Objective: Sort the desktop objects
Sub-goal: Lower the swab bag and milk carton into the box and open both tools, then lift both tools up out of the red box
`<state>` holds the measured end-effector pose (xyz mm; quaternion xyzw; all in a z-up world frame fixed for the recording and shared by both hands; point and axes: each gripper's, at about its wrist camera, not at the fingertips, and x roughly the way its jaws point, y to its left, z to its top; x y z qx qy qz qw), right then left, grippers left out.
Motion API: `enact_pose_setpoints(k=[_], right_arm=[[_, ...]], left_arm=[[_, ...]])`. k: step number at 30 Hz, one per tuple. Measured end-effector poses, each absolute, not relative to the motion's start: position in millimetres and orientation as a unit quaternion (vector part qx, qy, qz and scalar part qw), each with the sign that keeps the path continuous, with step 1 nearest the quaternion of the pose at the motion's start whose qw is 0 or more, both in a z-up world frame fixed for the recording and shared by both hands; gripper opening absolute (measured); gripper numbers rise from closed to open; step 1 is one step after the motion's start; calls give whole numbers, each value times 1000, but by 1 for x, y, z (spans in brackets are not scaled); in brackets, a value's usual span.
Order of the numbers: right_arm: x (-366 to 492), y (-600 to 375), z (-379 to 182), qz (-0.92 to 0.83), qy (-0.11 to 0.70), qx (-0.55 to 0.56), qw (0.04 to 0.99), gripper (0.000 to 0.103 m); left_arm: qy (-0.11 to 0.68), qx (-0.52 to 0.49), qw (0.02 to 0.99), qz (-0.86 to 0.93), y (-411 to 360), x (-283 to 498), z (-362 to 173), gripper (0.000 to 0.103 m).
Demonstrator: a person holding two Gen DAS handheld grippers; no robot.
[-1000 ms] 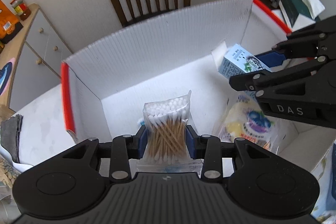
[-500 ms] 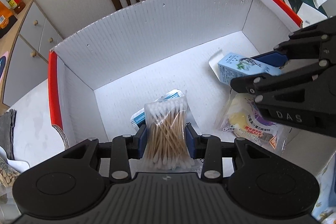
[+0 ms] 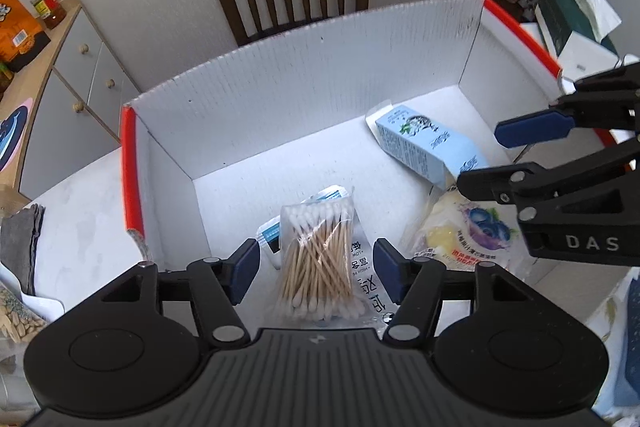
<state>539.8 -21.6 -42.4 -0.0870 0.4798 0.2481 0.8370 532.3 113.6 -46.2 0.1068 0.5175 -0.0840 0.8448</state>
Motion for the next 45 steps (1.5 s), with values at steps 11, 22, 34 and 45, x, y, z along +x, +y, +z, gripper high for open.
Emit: enact_pose_setpoints(k=[11, 22, 34, 45], right_arm=[[515, -42, -8, 267, 455, -57, 847, 63], [475, -52, 24, 283, 434, -59, 854, 68], [423, -77, 53, 299, 405, -42, 863, 80], [366, -104, 62, 301, 388, -36, 870, 90]], left_arm=[[485, 96, 866, -74, 112, 506, -17, 62], [453, 77, 886, -66, 108, 464, 16, 61], [419, 62, 902, -81, 98, 399, 44, 61], [392, 51, 915, -82, 96, 334, 51, 74]])
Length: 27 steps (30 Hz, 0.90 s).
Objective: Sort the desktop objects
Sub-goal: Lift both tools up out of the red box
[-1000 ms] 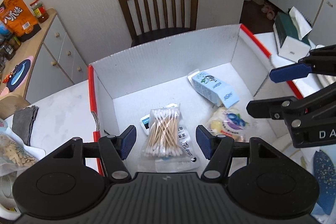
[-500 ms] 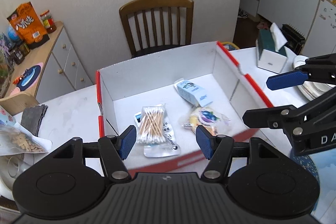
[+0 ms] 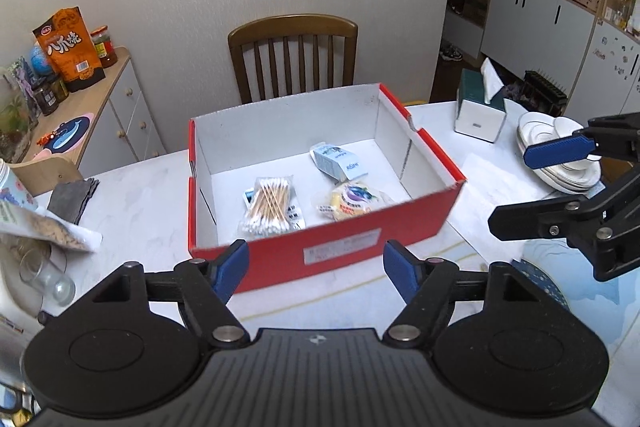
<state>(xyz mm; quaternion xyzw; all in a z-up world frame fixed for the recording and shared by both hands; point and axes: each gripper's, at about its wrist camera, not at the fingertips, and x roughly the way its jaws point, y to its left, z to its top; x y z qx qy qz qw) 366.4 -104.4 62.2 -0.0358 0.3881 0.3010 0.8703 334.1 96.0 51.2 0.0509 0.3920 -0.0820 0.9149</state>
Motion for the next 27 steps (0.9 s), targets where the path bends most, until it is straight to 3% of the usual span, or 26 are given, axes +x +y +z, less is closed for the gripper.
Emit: enact_pose_setpoints(k=[4, 18, 21, 27], right_arm=[[344, -113, 59, 301, 386, -29, 872, 92], [264, -126, 42, 302, 382, -39, 873, 92], [248, -125, 31, 302, 390, -42, 869, 92], [220, -122, 8, 297, 407, -57, 862, 92]], left_arm=[[387, 38, 917, -89, 96, 312, 51, 80], [400, 31, 908, -123, 97, 233, 15, 83], [405, 31, 906, -121, 97, 219, 4, 90], [415, 29, 900, -131, 97, 197, -16, 91]])
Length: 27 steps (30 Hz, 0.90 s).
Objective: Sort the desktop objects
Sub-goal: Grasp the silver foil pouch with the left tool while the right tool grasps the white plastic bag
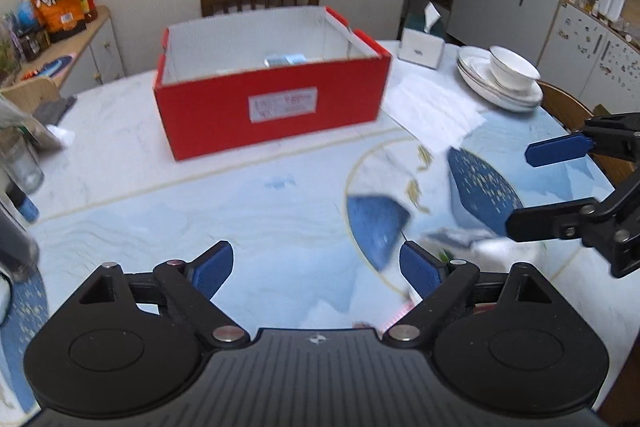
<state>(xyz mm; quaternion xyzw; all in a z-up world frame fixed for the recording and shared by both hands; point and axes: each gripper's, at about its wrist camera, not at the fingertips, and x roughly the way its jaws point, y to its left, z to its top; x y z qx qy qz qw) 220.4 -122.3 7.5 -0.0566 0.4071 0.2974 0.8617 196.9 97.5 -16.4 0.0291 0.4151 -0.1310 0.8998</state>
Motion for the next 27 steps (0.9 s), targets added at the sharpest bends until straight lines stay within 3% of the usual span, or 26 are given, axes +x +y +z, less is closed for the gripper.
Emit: enact_pose_setpoints(k=[21, 27], right_arm=[[205, -119, -33, 269, 446, -77, 850, 86], [206, -115, -43, 262, 451, -97, 848, 77]], left_arm=[[472, 89, 851, -212, 54, 148, -87, 91], [490, 68, 845, -203, 58, 153, -98, 91]])
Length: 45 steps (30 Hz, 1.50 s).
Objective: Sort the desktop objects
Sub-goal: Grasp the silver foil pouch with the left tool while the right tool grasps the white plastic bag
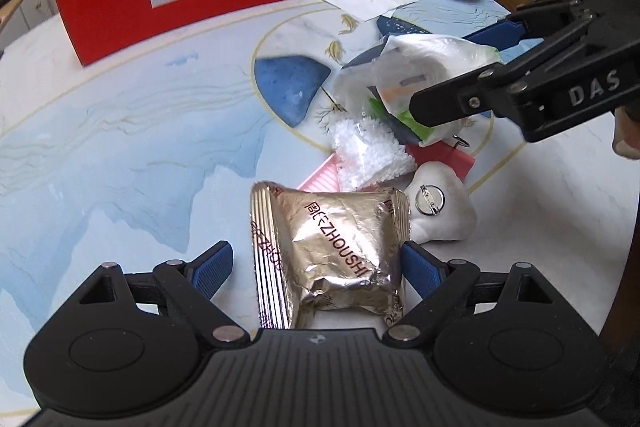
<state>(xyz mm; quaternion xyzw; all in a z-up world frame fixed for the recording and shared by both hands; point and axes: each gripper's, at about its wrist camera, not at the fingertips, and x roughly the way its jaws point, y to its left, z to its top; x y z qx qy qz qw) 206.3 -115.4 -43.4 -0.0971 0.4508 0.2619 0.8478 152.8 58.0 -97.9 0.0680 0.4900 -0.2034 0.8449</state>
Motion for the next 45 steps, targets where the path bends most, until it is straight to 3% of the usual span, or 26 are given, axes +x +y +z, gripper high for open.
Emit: enact_pose_setpoints(k=[7, 14, 25, 32, 45], right_arm=[[207, -114, -48, 261, 453, -108, 846, 74], [210, -115, -50, 263, 459, -108, 842, 62], [211, -116, -44, 269, 452, -112, 843, 41], [218, -128, -35, 255, 447, -95, 852, 35], [230, -147, -12, 248, 430, -46, 867, 35]], left_arm=[[491, 72, 843, -207, 54, 148, -101, 91], [484, 56, 849, -206, 57, 148, -97, 90], [492, 20, 848, -198, 66, 146, -94, 57], [484, -12, 854, -192, 78, 145, -82, 56], [464, -19, 868, -174, 89, 158, -53, 56]])
